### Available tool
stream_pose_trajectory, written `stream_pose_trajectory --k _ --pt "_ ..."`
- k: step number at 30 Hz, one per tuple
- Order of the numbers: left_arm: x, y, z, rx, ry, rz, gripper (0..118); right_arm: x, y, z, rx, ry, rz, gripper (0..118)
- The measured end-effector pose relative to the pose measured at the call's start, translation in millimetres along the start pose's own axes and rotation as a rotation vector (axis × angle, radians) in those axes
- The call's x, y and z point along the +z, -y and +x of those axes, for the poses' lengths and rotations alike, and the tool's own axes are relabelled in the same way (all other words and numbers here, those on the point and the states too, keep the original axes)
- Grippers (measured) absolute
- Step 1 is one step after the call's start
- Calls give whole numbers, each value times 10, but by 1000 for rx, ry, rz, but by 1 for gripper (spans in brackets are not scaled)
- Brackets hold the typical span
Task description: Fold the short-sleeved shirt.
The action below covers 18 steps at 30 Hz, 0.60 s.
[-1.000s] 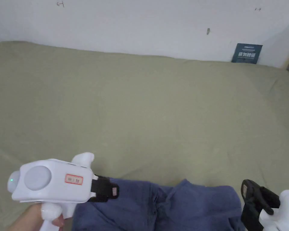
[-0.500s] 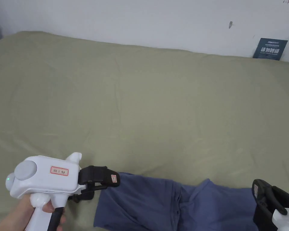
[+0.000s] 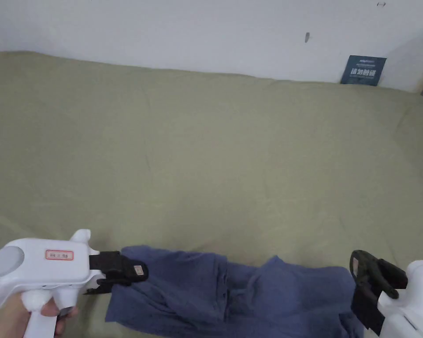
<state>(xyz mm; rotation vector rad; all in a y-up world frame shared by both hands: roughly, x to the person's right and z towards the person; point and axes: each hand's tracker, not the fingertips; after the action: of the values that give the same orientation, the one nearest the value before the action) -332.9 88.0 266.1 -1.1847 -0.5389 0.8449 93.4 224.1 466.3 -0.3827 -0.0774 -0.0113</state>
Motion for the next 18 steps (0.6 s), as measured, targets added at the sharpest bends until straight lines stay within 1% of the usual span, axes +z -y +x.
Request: stream_pose_trajectory --k 1,2,7,8,9,10,12,13,15,18 --pt "128 43 43 20 -15 36 9 10 -21 3 -3 -3 10 0" --pt "351 -77 42 -2 -37 51 10 26 -44 8 -6 -8 24 0" --pt "1361 -153 108 -48 -204 198 9 99 -176 21 -16 -31 89 0" --pt "1511 -128 192 -90 -258 218 10 106 -201 21 -15 -35 100 0" --pt "1640 -126 290 -164 -349 244 9 114 -219 26 -16 -37 111 0" --pt "1690 -129 348 -204 -412 238 9 118 -230 30 -18 -37 118 0" --pt "1703 -87 551 -217 -430 228 9 111 -245 31 -27 -41 124 0" --pt "1638 -53 661 -203 -408 204 9 114 -243 34 -33 -42 126 0" --pt "1462 -5 911 -255 -460 187 10 135 -232 39 -41 -43 126 0" --pt "1087 104 1262 -312 -468 166 10 174 -198 61 -47 -36 123 0"
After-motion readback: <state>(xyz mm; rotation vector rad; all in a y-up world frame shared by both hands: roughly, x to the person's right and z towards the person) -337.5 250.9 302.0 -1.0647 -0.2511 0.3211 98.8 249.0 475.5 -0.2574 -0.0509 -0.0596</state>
